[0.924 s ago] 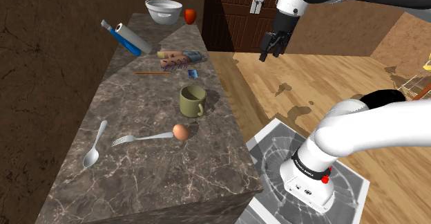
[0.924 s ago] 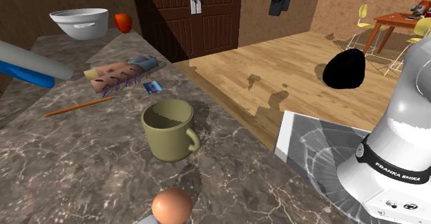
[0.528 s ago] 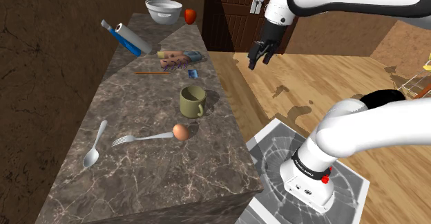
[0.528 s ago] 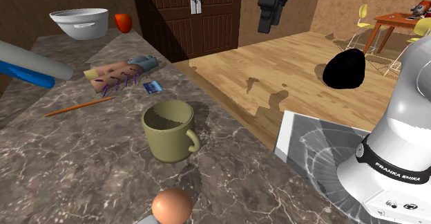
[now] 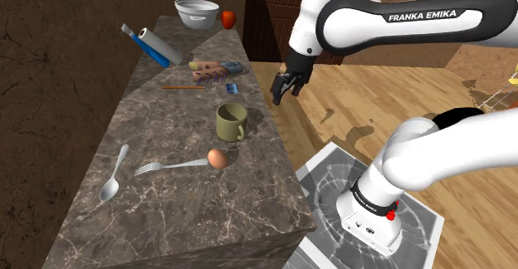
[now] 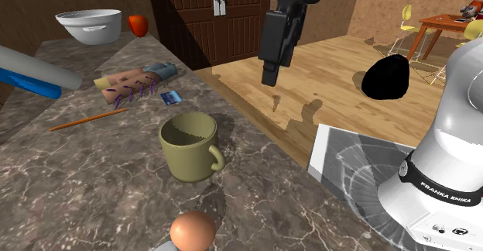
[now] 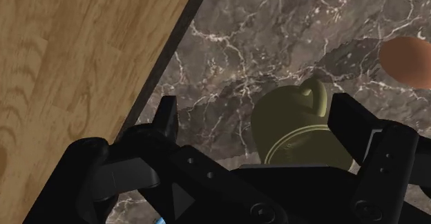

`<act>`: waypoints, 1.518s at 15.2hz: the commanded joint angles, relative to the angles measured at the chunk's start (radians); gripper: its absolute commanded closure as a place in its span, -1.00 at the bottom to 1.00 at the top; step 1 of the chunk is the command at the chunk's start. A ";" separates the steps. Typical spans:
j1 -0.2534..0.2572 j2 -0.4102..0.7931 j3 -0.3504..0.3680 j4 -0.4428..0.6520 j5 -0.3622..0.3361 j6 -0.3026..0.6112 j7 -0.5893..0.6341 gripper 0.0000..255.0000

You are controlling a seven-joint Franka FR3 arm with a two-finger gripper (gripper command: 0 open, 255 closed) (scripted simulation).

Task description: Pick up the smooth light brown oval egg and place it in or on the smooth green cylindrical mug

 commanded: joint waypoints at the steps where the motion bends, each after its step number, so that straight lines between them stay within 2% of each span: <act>1: 0.021 0.037 0.045 -0.004 0.021 0.049 0.040 -1.00; 7: 0.061 0.179 0.172 0.009 0.054 0.200 0.152 -1.00; 11: 0.071 0.296 0.260 0.043 0.044 0.297 0.237 -1.00; 15: 0.065 0.430 0.350 0.095 -0.008 0.385 0.343 -1.00; 18: 0.054 0.542 0.416 0.148 -0.085 0.441 0.442 -1.00; 23: 0.044 0.600 0.428 0.138 -0.132 0.500 0.479 -1.00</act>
